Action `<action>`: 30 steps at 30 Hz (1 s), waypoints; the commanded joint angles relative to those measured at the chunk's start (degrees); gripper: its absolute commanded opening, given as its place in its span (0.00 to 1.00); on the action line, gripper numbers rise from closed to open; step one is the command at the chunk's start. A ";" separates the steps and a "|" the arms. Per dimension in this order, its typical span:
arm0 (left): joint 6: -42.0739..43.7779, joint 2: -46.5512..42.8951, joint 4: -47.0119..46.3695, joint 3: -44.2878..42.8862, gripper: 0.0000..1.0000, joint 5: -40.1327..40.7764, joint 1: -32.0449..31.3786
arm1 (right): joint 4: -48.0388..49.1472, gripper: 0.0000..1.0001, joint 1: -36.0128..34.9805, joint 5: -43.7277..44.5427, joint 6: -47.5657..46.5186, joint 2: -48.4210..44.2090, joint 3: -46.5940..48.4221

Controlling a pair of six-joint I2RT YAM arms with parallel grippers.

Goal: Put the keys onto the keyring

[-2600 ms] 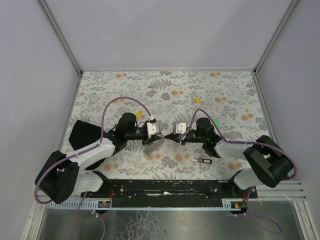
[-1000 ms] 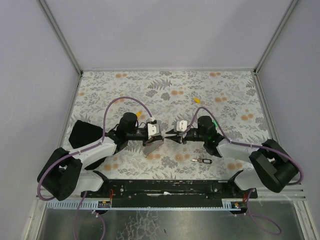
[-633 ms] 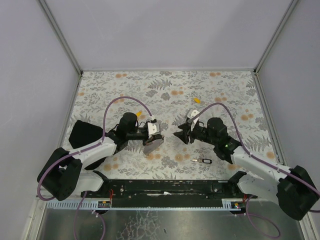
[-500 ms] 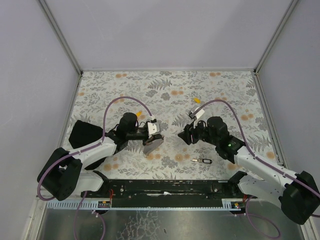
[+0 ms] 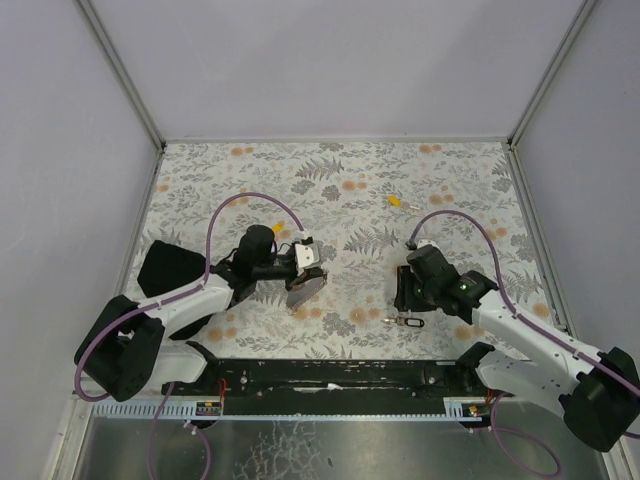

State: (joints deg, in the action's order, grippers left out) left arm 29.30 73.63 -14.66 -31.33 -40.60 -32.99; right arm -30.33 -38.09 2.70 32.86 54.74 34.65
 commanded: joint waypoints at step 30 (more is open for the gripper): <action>-0.27 -0.06 -3.46 -0.57 0.00 -0.14 0.06 | 0.98 0.28 -0.94 3.16 10.03 16.19 -2.30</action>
State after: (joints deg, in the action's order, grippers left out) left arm 29.21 73.63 -14.66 -31.33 -40.62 -32.99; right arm -30.44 -38.15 4.93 42.11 69.76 32.25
